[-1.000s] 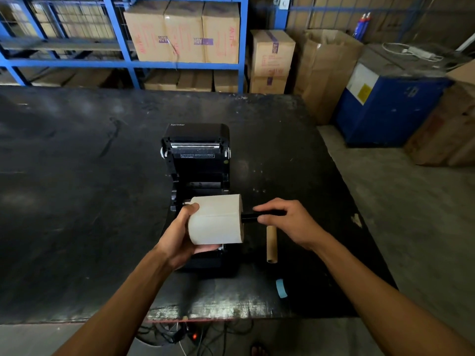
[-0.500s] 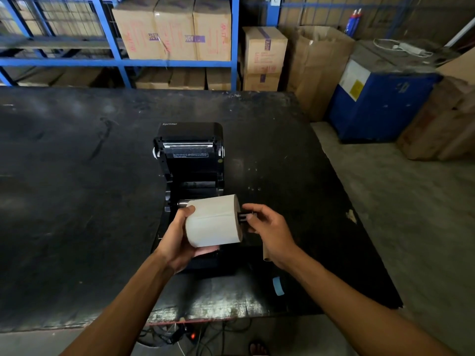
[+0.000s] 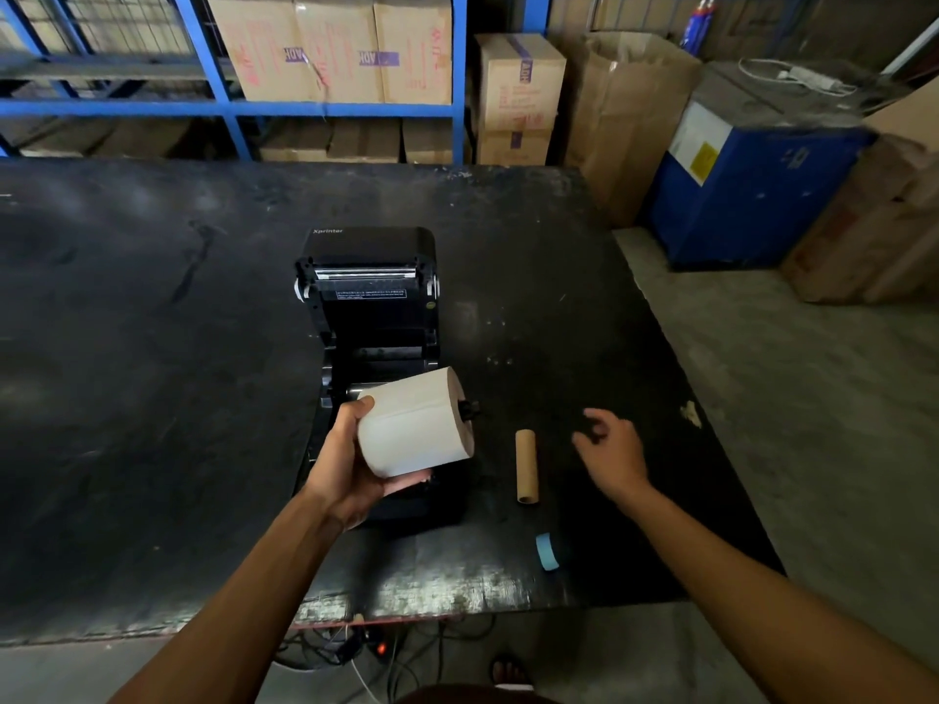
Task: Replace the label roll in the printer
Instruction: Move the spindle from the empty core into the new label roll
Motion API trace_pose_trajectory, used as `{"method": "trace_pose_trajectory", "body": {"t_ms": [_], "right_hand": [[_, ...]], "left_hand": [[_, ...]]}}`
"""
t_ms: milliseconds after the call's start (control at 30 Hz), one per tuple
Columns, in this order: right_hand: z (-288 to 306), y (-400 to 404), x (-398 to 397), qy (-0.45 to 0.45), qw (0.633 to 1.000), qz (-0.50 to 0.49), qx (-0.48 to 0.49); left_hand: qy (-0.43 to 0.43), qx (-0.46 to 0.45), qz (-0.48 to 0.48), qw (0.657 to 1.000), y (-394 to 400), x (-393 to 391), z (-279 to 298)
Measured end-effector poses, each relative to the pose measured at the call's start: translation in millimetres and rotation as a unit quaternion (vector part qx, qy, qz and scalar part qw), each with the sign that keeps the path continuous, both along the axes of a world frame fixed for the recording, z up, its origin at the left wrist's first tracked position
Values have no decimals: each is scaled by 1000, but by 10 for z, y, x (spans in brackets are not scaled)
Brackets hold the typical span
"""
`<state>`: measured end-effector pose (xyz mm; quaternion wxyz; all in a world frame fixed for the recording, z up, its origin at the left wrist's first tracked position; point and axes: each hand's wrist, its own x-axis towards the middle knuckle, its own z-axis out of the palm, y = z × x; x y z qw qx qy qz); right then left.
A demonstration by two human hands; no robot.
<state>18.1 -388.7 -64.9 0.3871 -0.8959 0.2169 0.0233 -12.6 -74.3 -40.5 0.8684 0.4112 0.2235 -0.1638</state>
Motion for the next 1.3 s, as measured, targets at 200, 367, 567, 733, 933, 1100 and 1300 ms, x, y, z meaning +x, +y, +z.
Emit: {"method": "trace_pose_trajectory", "body": {"t_ms": [200, 367, 567, 733, 933, 1100, 1300], "right_hand": [[-500, -483, -163, 166, 966, 13, -200], [-554, -444, -206, 122, 974, -6, -193], [-261, -211, -109, 63, 963, -122, 234], [335, 171, -54, 67, 724, -87, 681], [674, 478, -138, 53, 706, 28, 705], [667, 608, -192, 38, 773, 84, 628], [663, 759, -290, -23, 842, 150, 518]], "left_hand": [[0, -20, 11, 1000, 54, -43, -28], [4, -24, 16, 1000, 55, -75, -35], [6, -17, 13, 1000, 24, -113, 6], [12, -16, 8, 1000, -22, -117, 89], [-2, -10, 3, 1000, -34, -118, 135], [-15, 0, -14, 1000, -57, -117, 201], [-9, 16, -18, 1000, -121, -99, 246]]}}
